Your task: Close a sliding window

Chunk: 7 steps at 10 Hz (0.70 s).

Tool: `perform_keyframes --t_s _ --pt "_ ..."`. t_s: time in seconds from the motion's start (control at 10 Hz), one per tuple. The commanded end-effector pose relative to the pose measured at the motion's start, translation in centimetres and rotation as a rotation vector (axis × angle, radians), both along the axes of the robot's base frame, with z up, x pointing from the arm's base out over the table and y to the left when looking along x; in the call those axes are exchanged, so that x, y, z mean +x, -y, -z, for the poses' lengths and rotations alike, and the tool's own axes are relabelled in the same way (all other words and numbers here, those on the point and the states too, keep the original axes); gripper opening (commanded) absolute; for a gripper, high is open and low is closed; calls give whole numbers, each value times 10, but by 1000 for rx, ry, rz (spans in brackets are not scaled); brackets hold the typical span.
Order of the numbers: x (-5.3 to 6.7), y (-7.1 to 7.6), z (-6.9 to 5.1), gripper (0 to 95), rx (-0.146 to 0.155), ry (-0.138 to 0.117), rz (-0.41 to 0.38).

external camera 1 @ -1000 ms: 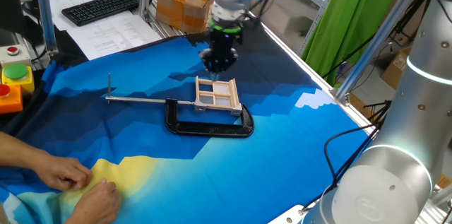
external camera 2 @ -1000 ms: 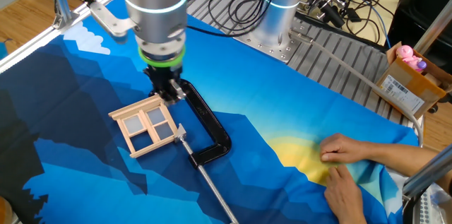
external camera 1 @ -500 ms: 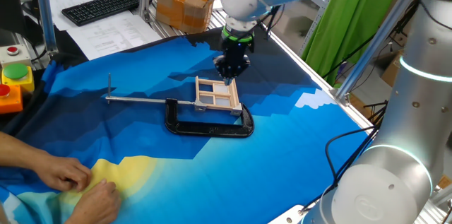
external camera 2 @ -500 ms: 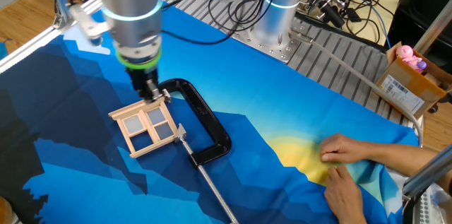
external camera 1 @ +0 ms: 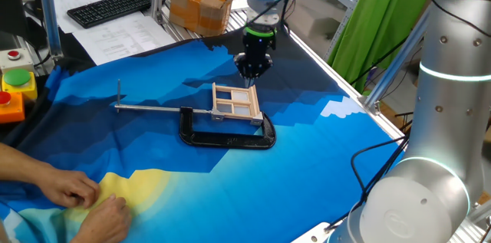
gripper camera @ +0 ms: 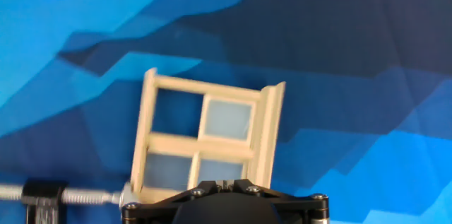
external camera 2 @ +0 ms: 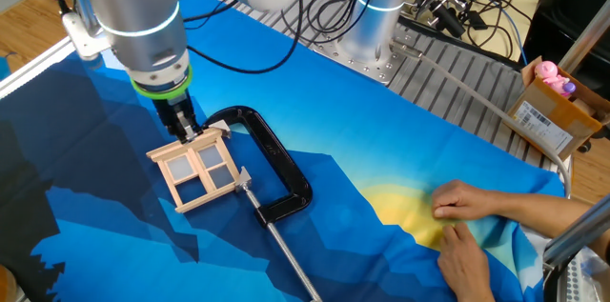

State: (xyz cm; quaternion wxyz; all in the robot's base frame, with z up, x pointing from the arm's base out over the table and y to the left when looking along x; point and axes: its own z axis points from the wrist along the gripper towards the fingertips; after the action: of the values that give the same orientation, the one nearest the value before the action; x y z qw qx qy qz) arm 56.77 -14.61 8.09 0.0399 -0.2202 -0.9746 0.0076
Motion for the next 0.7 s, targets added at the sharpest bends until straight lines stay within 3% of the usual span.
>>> perform_keyframes --t_s 0.1,0.2,0.4,0.6,0.7 --pt "-2 0 -1 0 43 42 62" --pt "-2 0 -1 0 48 34 68" --pt "-2 -6 10 0 82 10 91" --pt "-3 -7 9 0 91 -28 73" --pt "-3 -7 9 0 90 -30 69"
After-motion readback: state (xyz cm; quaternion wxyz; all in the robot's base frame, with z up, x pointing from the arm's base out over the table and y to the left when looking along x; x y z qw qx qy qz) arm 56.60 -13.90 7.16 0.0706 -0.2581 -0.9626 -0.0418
